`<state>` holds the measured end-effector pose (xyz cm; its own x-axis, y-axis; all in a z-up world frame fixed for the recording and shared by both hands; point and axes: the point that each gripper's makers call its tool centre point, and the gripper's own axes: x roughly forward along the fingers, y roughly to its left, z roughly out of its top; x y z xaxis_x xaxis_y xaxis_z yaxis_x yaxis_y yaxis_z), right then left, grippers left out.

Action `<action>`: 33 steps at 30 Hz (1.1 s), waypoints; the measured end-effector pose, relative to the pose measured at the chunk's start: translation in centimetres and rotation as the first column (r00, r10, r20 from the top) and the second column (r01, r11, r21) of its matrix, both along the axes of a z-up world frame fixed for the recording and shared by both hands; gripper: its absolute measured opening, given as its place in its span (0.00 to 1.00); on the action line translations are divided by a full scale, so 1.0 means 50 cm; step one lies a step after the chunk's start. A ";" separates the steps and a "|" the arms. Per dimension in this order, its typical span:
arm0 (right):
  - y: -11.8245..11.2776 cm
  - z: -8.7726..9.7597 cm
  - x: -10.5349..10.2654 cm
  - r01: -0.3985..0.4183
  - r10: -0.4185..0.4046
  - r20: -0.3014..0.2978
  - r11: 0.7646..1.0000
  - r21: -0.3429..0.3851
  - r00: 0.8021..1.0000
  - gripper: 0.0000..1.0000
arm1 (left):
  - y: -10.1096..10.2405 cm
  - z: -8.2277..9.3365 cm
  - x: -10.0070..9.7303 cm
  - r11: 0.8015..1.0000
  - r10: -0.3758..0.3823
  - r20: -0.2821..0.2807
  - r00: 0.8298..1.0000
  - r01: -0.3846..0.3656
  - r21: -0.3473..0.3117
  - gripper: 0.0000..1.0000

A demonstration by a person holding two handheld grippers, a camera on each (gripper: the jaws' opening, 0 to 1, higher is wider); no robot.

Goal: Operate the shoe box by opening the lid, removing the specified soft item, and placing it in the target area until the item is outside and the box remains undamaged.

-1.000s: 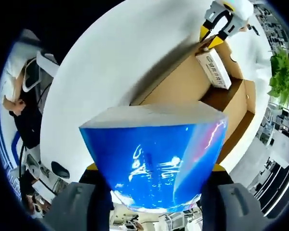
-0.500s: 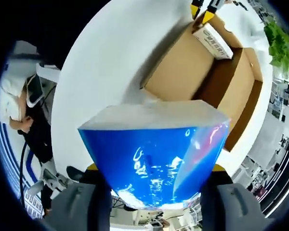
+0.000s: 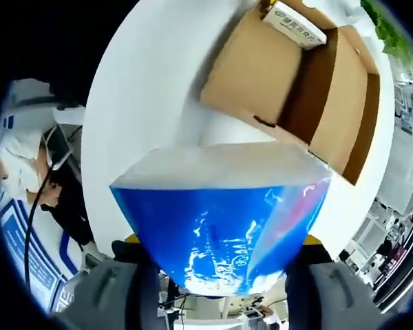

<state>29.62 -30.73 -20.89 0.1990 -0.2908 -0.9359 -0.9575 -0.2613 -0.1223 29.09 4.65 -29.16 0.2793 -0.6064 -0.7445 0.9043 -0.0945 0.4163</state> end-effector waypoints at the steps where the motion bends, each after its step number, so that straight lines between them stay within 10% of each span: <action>1: -0.005 -0.004 0.000 0.013 -0.013 -0.005 1.000 -0.006 1.000 0.74 | 0.000 0.000 0.000 1.000 0.000 0.000 1.000 0.000 0.000 0.13; 33: -0.067 -0.076 0.021 0.290 -0.295 -0.069 0.954 -0.076 0.953 0.71 | 0.001 0.001 -0.003 1.000 -0.001 0.008 1.000 0.001 0.007 0.13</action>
<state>30.69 -34.10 -24.71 0.0230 -0.3849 -0.9227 -0.9990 0.0266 -0.0360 28.92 4.70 -29.11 0.2845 -0.6014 -0.7466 0.9009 -0.0986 0.4228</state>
